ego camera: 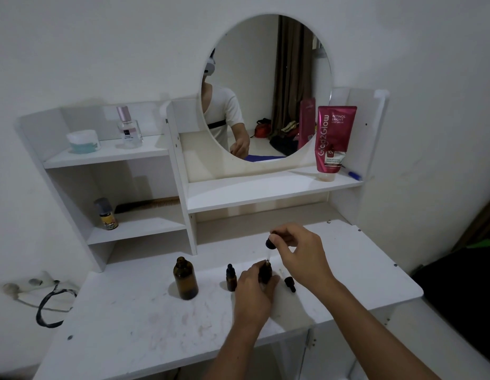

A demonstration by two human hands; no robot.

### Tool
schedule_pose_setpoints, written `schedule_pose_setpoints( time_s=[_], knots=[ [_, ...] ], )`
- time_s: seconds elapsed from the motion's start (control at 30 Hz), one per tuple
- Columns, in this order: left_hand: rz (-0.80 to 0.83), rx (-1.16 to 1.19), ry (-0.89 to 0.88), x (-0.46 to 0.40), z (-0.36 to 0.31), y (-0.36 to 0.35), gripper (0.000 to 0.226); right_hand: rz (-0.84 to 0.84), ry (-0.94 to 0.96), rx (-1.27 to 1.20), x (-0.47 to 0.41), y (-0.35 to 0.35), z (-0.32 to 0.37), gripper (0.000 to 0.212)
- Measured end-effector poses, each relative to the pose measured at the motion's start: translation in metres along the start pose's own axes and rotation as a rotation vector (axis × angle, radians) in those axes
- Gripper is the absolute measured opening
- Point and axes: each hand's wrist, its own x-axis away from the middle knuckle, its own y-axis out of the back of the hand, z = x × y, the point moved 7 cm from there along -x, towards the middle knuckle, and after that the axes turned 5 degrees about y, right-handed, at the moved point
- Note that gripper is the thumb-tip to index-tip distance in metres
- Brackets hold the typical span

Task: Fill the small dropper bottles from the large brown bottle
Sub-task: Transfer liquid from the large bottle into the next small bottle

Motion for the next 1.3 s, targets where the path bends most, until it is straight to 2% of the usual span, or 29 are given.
schedule_pose_setpoints(
  time_s=[0.1, 0.2, 0.37, 0.5, 0.67, 0.73, 0.9, 1.0, 1.17, 1.23, 1.3],
  knots=[
    [0.025, 0.0, 0.026, 0.006, 0.0, 0.002, 0.048, -0.049, 0.065, 0.044, -0.002, 0.01, 0.016, 0.008],
    [0.046, 0.017, 0.036, 0.017, 0.0, 0.007, 0.054, -0.085, 0.127, 0.052, 0.0, 0.018, 0.034, 0.009],
    [0.081, 0.051, 0.064, 0.046, 0.006, 0.024, 0.056, -0.075, 0.152, 0.023, 0.005, 0.012, 0.054, 0.008],
    [0.108, 0.164, 0.113, 0.065, 0.015, 0.049, 0.057, -0.014, 0.184, -0.003, 0.01, -0.018, 0.071, 0.01],
    [0.154, 0.148, 0.154, 0.079, 0.033, 0.084, 0.051, 0.058, 0.197, -0.079, 0.012, -0.057, 0.098, 0.009],
    [0.099, 0.13, 0.157, 0.081, 0.045, 0.104, 0.041, 0.088, 0.195, -0.125, 0.012, -0.07, 0.108, 0.009],
    [-0.175, 0.137, 0.183, 0.078, 0.066, 0.15, 0.024, 0.082, 0.204, -0.175, 0.006, -0.09, 0.124, 0.012],
    [-0.263, 0.179, 0.217, 0.07, 0.077, 0.159, 0.035, 0.031, 0.222, -0.191, -0.001, -0.093, 0.132, 0.012],
    [-0.261, 0.193, 0.252, 0.046, 0.084, 0.156, 0.07, 0.006, 0.275, -0.19, -0.011, -0.098, 0.14, 0.011],
    [-0.248, 0.192, 0.243, 0.037, 0.086, 0.153, 0.072, 0.01, 0.291, -0.166, -0.014, -0.102, 0.139, 0.011],
    [-0.246, 0.196, 0.22, 0.031, 0.088, 0.151, 0.065, 0.031, 0.314, -0.138, -0.015, -0.108, 0.136, 0.011]
  ],
)
